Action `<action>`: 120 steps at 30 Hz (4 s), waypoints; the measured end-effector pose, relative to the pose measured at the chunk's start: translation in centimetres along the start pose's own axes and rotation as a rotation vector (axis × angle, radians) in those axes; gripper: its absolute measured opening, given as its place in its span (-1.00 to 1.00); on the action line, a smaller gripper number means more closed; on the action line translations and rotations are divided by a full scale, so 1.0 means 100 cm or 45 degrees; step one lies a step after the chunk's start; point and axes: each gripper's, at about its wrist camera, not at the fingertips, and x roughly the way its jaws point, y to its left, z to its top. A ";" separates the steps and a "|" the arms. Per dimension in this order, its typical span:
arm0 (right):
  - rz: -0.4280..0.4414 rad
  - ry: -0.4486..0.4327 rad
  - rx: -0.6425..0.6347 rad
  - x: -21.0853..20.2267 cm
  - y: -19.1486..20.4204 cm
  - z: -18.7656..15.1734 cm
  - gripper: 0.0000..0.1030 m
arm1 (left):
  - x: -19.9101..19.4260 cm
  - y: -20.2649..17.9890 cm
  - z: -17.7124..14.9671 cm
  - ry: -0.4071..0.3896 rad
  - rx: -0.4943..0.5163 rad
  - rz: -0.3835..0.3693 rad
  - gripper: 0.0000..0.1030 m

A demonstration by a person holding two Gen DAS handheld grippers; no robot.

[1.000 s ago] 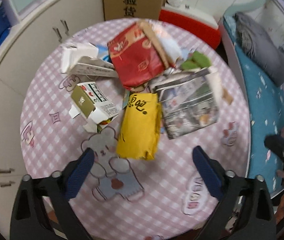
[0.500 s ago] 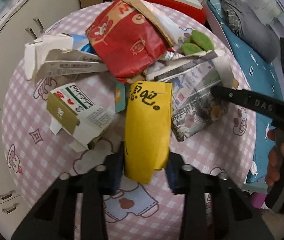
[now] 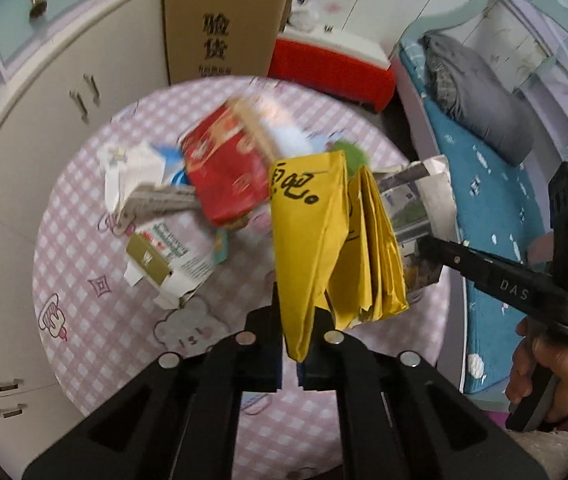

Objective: Collect trash
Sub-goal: 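Carry yellow bag with left tool while right tool drops white paper into bucket, then open the left tool over the blue bucket to drop the yellow bag, then grasp red snack box with left tool while right tool grasps white plastic bag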

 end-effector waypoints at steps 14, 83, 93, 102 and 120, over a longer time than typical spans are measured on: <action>-0.141 -0.188 0.036 -0.141 -0.161 0.020 -0.57 | 0.017 -0.207 0.037 -0.105 0.122 -0.116 -0.95; -0.166 -0.278 -0.074 -0.144 -0.196 0.042 0.36 | 0.047 -0.261 0.058 -0.131 0.060 0.091 0.42; -0.079 -0.181 -0.211 -0.073 -0.083 0.052 0.37 | 0.017 -0.082 0.053 -0.118 -0.319 0.211 0.46; -0.086 -0.188 -0.195 -0.008 -0.012 0.085 0.38 | 0.033 0.010 0.093 -0.055 -0.410 0.229 0.46; -0.068 -0.069 -0.116 0.077 0.037 0.129 0.38 | 0.104 0.046 0.129 0.157 -0.306 0.181 -0.24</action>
